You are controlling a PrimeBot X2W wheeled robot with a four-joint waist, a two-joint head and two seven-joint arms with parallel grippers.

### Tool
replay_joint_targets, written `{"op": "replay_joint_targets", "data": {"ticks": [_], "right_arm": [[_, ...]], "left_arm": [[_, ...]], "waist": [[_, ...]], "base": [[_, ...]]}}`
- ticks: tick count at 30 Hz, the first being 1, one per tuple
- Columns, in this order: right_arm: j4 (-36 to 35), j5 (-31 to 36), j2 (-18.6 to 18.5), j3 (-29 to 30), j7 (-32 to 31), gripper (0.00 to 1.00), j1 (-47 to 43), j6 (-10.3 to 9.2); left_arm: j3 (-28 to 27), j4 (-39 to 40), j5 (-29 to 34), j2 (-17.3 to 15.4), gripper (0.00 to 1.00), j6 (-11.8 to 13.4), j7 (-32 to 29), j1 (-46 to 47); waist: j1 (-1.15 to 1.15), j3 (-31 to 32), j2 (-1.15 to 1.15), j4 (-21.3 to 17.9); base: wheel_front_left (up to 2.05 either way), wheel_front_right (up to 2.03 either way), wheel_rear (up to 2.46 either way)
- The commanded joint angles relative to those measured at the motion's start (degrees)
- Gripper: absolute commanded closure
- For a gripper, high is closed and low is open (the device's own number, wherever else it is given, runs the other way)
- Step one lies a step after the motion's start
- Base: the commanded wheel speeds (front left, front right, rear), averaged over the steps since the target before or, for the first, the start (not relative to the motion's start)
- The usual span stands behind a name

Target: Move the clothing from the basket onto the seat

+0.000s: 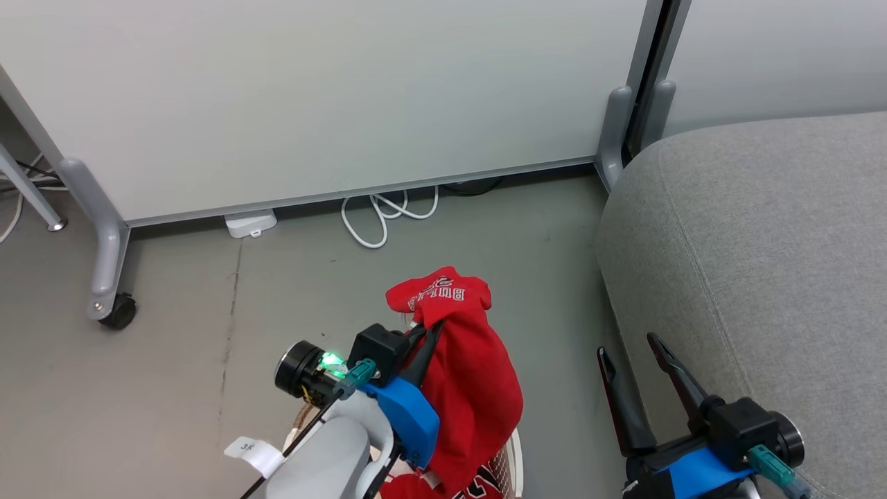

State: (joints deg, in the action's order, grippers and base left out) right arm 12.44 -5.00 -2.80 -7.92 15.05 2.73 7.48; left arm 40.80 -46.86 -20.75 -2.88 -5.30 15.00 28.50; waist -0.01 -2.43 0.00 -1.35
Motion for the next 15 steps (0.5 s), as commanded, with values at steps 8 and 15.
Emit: {"op": "replay_joint_targets", "data": {"ticks": [8,15], "right_arm": [[0.8,0.5,-0.2,-0.7,0.2,0.00,-1.7,0.03],[0.9,0.5,-0.2,-0.7,0.2,0.00,-2.1,0.03]], "left_arm": [[6.0,4.5,-5.7,0.0,1.00,1.6,0.3,4.3],[11.0,6.7,-10.4,0.0,1.00,3.0,0.1,8.3]], "waist": [[0.01,2.1,0.00,-0.1],[0.01,2.6,0.00,0.0]], "base": [[0.00,0.00,0.00],[0.00,0.00,0.00]]}}
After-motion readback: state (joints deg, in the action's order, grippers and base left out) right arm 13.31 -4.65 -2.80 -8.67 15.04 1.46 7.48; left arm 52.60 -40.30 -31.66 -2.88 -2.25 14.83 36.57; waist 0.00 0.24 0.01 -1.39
